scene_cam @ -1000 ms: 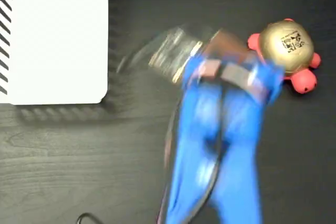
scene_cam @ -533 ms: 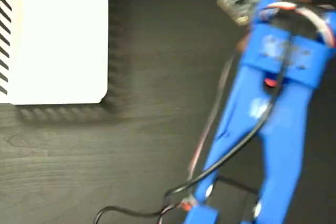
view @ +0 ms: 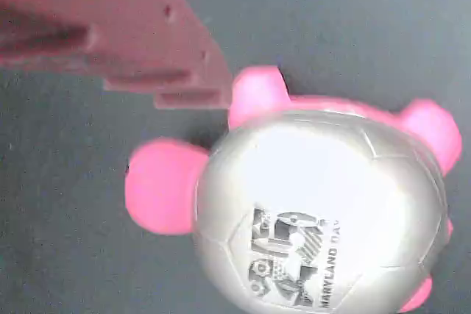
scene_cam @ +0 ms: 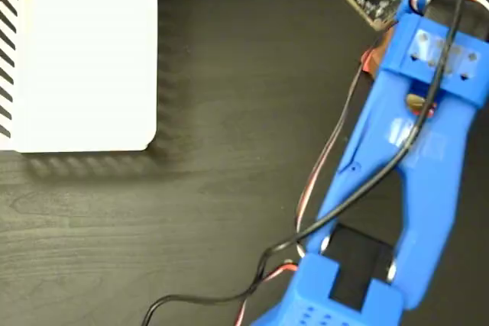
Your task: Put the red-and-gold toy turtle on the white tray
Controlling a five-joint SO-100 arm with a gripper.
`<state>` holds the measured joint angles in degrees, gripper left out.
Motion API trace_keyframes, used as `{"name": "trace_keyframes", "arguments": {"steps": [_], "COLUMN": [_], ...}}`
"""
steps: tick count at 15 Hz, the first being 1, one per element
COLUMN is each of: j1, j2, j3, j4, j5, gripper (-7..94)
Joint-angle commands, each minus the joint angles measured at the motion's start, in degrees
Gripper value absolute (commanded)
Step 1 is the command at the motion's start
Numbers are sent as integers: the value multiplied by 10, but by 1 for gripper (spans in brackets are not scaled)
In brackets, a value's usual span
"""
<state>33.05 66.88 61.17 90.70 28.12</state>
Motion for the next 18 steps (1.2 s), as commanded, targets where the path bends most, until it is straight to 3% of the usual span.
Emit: {"name": "trace_keyframes", "arguments": {"steps": [1, 3, 8, 18], "j1": [9, 9, 6, 3], "j2": [4, -28, -98, -200], "j3": [-63, -116, -156, -208], "j4": [19, 51, 56, 57], "j5": [11, 24, 46, 52], "gripper": [53, 58, 65, 64]}}
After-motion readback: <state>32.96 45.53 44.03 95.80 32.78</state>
